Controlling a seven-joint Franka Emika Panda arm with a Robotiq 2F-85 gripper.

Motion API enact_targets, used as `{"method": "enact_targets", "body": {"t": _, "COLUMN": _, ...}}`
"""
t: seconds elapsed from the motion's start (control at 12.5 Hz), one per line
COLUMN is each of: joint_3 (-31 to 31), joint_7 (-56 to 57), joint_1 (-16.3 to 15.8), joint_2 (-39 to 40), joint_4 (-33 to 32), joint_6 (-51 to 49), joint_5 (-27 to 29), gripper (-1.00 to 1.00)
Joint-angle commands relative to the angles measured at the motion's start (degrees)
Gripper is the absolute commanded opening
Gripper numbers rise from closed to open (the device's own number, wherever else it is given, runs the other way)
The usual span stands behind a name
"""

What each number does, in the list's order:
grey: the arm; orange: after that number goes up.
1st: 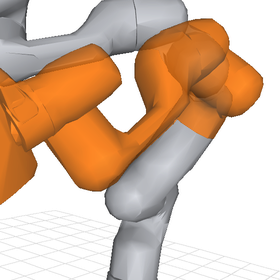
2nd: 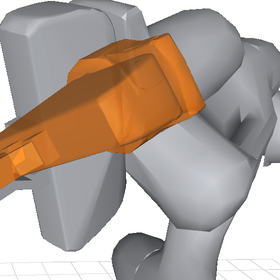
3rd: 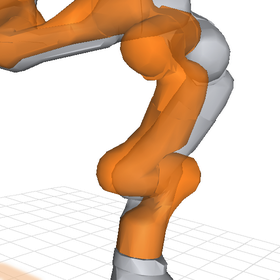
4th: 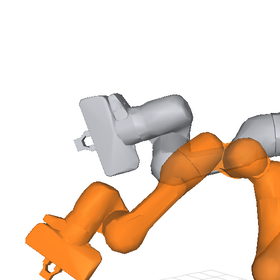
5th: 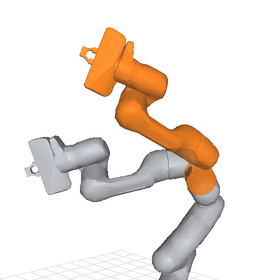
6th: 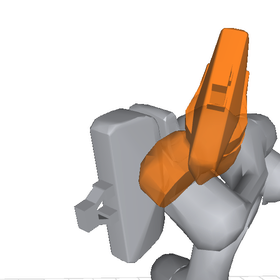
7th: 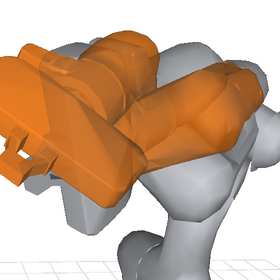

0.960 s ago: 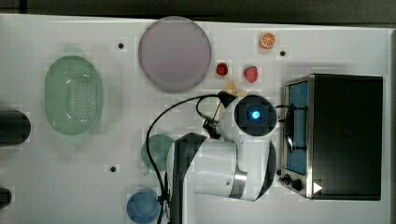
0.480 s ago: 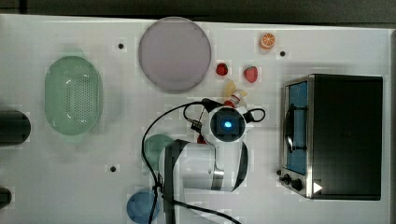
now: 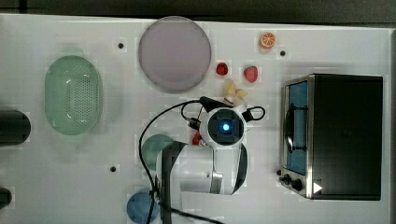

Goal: Pick ketchup from plate and place it on table.

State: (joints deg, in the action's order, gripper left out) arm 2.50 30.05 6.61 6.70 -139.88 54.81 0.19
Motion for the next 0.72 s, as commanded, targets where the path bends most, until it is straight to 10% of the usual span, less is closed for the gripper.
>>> {"method": "enact_targets", "body": {"t": 0.08, "joint_3": 0.2, "joint_7": -5.0, "joint_1": -0.2, "joint_2": -5.4, "joint_4": 2.0, "joint_6": -0.7, "joint_5": -0.1, "gripper": 1.0}}
{"method": "enact_targets", "body": {"t": 0.72, "joint_3": 2.3, "joint_7": -23.7, "joint_1": -0.8, "joint_2": -14.7, "joint_4": 18.8, "joint_6": -27.1, "joint_5": -0.2, "gripper": 1.0}}
